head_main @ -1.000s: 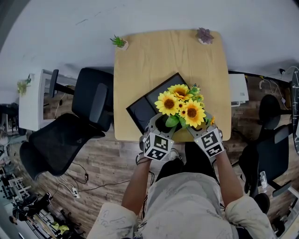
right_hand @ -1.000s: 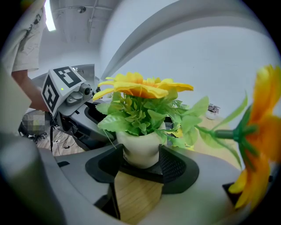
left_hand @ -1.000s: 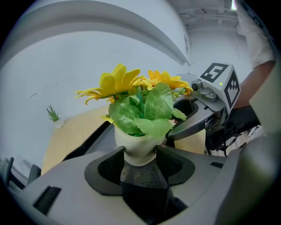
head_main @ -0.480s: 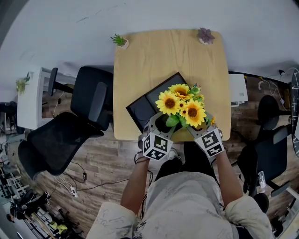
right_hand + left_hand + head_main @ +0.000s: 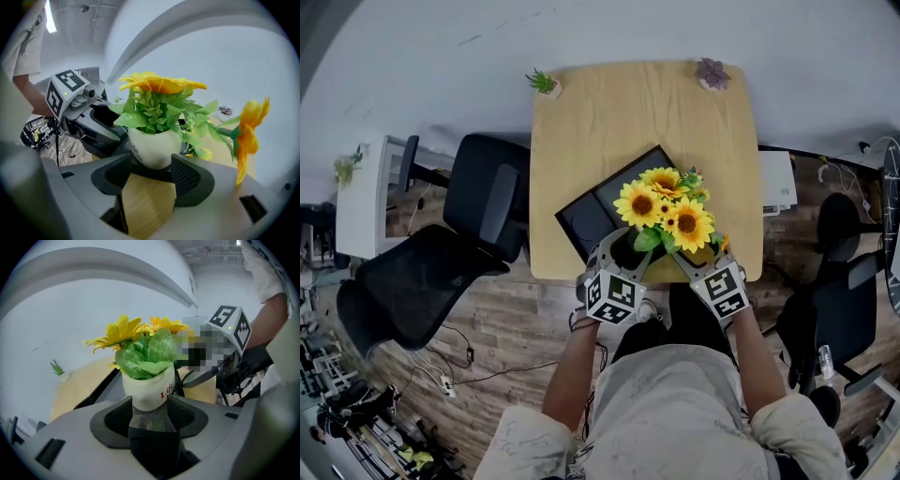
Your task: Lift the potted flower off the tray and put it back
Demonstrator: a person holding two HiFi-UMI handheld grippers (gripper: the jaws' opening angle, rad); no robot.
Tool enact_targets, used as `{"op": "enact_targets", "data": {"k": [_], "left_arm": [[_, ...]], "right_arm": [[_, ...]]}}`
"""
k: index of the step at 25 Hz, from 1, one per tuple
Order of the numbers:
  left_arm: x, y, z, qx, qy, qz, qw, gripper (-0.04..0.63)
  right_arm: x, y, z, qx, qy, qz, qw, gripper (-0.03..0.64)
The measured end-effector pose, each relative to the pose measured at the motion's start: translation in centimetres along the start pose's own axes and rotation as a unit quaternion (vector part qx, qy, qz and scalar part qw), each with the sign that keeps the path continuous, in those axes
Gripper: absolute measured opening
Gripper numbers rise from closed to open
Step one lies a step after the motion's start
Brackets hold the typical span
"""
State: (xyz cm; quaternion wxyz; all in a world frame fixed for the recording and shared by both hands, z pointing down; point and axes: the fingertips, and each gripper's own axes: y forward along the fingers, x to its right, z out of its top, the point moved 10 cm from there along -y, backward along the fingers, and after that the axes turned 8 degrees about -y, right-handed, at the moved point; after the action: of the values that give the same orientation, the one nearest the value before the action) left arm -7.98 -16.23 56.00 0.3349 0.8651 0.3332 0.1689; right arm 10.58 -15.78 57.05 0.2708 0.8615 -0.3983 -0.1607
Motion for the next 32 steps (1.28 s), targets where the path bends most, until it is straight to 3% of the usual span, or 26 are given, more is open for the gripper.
{"op": "enact_targets", "data": {"k": [32], "left_arm": [[4.6,-7.6,-4.1,0.076,-0.052,0.024,0.9954,0.235]], "right_arm": [[-6.9,-4.9,0.3,0.007,-0.031,-0.028,0.999,0.265]]}}
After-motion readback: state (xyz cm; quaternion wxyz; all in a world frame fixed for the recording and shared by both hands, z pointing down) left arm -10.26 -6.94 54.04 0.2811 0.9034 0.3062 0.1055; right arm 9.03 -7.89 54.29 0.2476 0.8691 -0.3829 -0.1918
